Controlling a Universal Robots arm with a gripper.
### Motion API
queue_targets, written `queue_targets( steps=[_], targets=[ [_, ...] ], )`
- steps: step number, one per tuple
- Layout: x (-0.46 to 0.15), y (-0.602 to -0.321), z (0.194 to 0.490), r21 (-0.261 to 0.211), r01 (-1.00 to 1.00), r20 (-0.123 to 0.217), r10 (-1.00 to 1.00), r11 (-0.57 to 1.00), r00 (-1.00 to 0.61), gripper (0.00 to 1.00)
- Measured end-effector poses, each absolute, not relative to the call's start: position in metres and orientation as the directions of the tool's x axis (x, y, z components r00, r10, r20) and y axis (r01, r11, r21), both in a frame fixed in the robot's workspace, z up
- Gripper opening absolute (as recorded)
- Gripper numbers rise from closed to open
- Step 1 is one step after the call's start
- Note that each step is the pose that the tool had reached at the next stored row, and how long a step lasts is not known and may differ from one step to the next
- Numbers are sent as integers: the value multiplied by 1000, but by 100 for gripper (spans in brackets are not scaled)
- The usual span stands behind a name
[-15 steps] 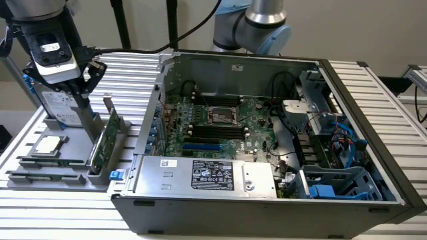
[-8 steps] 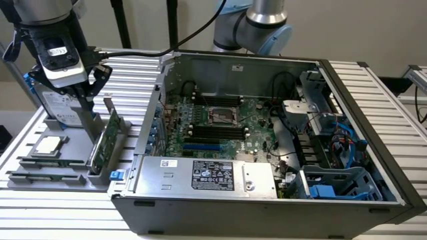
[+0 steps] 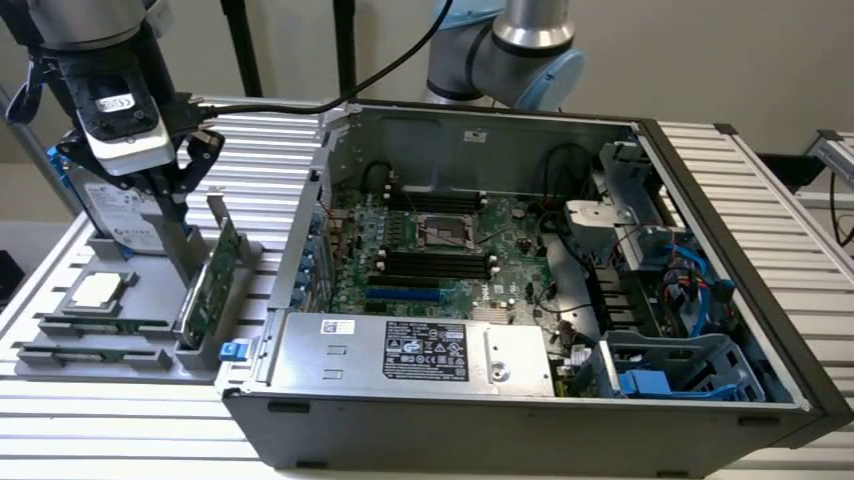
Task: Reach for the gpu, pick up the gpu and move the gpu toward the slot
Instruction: 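Pick up the gpu and move the gpu toward the slot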
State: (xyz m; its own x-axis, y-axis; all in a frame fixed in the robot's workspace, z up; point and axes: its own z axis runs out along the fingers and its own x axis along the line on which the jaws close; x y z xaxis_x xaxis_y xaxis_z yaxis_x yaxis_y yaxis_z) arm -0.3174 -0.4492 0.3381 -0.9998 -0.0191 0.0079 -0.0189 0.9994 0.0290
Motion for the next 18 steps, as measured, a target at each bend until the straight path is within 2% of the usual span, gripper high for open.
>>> queue_targets(
  steps=[11, 12, 13, 15, 16, 18],
  targets=[
    [-322, -448, 338, 29, -19, 8, -19, 999, -1000, 11],
    [-322, -448, 338, 29, -19, 8, -19, 999, -1000, 18],
    [-322, -448, 338, 29, -19, 8, -19, 999, -1000, 18],
    [-323, -448, 338, 29, -19, 8, -19, 999, -1000, 30],
    [-324, -448, 338, 28, -19, 8, -19, 999, -1000, 30],
    [-324, -448, 337, 27, -19, 8, -19, 999, -1000, 42]
  ],
)
